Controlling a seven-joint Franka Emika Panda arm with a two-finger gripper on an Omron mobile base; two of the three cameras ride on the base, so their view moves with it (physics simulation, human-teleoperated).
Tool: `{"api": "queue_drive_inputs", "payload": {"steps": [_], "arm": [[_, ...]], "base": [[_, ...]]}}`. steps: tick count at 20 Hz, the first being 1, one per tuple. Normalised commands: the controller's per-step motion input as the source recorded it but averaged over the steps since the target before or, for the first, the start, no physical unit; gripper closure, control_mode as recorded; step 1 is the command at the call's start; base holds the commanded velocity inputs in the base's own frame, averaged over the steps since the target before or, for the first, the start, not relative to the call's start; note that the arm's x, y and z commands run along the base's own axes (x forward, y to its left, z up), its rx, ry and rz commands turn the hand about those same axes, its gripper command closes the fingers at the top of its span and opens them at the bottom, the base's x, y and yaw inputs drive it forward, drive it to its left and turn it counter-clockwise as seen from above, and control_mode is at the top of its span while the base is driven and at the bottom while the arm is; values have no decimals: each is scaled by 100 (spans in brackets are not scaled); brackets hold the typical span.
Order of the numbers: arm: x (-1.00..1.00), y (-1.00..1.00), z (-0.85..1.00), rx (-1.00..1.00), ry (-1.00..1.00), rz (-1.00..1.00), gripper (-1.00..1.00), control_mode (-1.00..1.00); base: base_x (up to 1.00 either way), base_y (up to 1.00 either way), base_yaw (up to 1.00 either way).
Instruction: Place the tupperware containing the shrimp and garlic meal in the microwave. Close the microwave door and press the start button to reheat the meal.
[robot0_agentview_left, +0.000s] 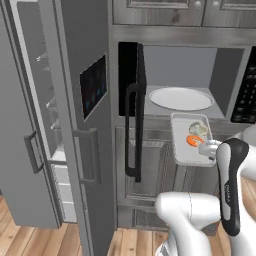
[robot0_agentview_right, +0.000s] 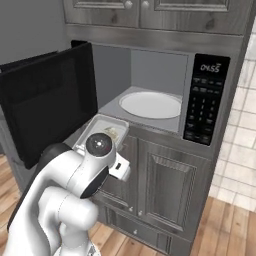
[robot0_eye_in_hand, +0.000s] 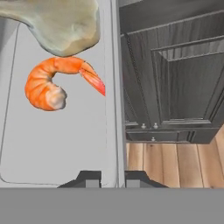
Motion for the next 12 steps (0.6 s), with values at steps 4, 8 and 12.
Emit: {"api": "queue_drive_inputs", "payload": {"steps": [4, 8, 12], "arm": [[0, 0, 0, 0, 0, 0, 100, 100], [0, 0, 0, 0, 0, 0, 100, 100], [0, 0, 0, 0, 0, 0, 100, 100]], "base": [[39, -37, 4], [31, -40, 5], [10, -30, 6]]}}
